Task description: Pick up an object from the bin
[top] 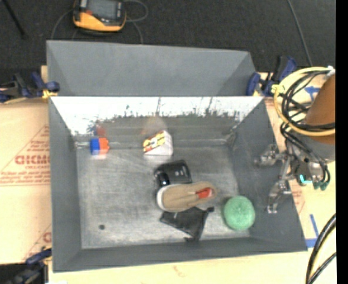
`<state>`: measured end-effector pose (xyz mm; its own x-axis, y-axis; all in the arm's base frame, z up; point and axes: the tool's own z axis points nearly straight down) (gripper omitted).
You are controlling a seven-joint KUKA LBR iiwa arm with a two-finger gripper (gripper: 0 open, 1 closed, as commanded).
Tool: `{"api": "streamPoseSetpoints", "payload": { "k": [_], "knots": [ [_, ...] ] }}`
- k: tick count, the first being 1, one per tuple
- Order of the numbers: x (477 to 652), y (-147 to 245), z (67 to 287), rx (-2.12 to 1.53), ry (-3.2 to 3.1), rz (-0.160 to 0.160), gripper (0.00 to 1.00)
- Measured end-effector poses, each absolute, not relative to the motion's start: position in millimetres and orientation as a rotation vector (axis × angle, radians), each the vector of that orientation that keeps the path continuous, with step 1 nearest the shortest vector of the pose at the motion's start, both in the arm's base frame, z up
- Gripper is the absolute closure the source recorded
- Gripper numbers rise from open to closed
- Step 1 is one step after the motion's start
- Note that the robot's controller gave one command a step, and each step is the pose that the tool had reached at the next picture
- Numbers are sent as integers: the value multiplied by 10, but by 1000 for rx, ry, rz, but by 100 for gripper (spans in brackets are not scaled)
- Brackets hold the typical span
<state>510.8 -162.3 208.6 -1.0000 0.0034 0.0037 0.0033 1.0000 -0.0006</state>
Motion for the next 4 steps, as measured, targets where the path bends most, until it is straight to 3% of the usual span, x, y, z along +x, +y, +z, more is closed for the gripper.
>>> {"api": "streamPoseSetpoints", "payload": {
  "k": [1, 2, 3, 4],
  "knots": [
    [5127, -1616, 2127, 0, -3146, 4, 0],
    [5452, -1138, 790, -552, -3093, -1, 100],
    [5457, -1149, 802, -550, -3095, 1, 100],
    [5324, -1108, 1925, -547, -3097, 2, 100]
  ]
}}
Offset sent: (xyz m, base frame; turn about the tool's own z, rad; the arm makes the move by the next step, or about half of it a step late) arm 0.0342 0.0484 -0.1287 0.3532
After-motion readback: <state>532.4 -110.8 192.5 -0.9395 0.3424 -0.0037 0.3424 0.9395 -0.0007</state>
